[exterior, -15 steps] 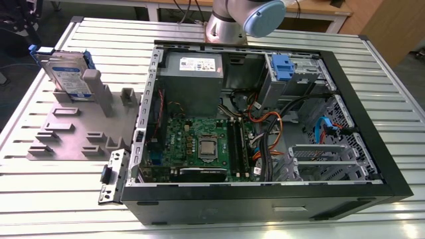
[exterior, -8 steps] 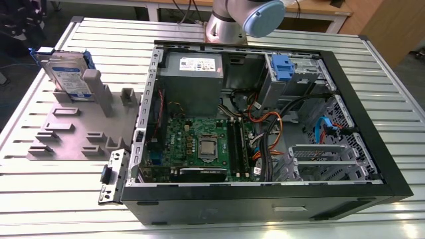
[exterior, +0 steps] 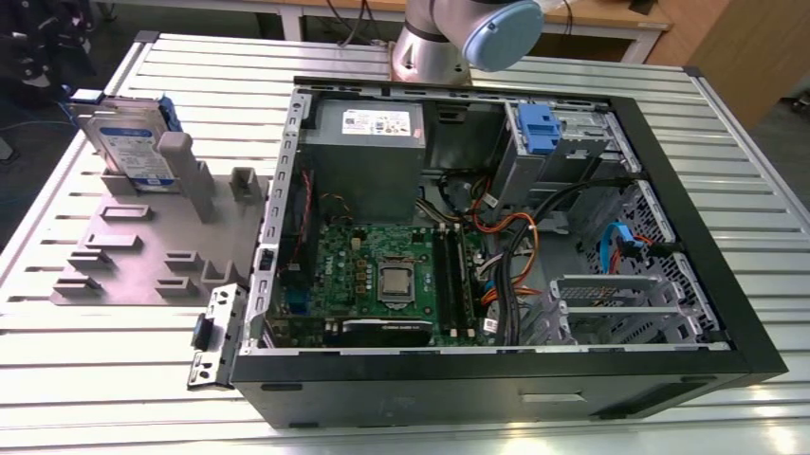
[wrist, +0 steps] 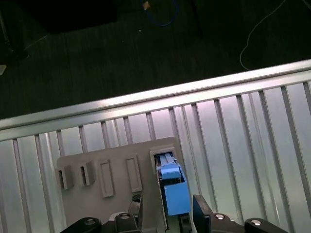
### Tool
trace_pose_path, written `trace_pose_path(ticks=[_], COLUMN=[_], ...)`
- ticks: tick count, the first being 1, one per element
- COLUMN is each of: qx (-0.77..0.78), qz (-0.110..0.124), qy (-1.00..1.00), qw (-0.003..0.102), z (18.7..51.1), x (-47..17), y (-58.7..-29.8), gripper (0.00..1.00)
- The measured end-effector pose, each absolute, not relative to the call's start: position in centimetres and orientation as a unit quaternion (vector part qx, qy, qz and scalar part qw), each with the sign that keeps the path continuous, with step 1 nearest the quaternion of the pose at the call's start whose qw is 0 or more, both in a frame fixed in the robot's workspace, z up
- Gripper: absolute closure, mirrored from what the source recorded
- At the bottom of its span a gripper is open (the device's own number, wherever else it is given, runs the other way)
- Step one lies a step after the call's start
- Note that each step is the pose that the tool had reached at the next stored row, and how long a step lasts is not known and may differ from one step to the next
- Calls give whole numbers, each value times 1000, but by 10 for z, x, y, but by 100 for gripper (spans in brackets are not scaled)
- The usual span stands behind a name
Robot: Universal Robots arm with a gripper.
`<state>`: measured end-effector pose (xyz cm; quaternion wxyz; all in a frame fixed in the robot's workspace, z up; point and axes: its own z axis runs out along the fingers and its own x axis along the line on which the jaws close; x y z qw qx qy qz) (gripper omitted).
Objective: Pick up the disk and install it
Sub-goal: 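Pick up the disk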
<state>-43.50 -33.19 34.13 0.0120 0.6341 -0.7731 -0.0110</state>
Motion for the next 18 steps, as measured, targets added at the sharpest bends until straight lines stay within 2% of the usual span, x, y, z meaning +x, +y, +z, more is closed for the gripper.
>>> trace_pose_path(ticks=[18], qx=[665], qz=[-9], qy=[-746], qw=[8], z=[328], x=[-439], y=[-323], gripper=[47])
